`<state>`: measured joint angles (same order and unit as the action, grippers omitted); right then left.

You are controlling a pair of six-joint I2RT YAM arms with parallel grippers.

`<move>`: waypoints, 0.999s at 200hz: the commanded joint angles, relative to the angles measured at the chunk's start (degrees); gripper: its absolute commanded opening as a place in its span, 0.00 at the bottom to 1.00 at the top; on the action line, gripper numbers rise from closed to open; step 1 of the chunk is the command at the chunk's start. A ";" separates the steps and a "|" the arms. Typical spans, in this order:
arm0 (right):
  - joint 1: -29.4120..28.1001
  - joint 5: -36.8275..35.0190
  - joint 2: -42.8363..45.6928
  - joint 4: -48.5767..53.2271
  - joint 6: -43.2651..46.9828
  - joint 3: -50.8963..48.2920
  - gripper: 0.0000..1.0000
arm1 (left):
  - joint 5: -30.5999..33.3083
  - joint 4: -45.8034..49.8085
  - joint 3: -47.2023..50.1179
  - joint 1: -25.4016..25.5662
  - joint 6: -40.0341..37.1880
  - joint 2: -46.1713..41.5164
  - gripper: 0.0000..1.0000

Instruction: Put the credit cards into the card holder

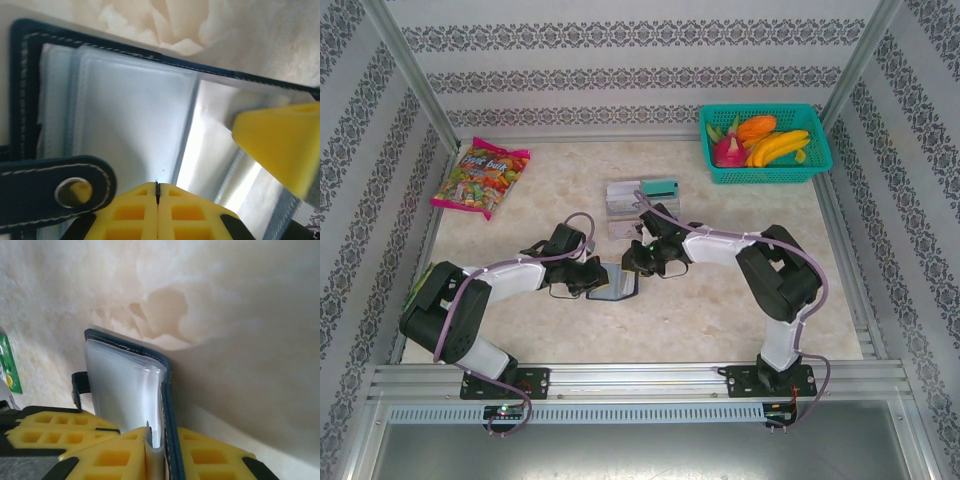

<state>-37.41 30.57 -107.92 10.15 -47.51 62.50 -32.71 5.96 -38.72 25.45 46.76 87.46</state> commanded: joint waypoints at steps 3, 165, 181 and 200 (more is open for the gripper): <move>1.29 5.14 -2.16 4.13 11.68 2.98 0.20 | 1.51 2.55 -2.00 0.34 -1.48 -1.94 0.08; 9.29 -13.36 16.80 16.60 28.33 6.78 0.48 | 4.89 9.18 -12.26 -0.68 -4.75 -0.12 0.11; 9.55 -17.52 15.43 18.48 32.53 9.94 0.49 | 5.75 10.05 -13.33 -1.31 -4.58 0.57 0.11; 9.71 -22.51 12.71 19.42 38.46 14.05 0.49 | 5.70 9.72 -14.98 -2.78 -4.36 1.18 0.11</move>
<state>-27.73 16.93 -92.77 27.14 -18.92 71.05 -28.01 14.37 -50.61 24.62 43.29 87.74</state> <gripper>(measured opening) 0.486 0.107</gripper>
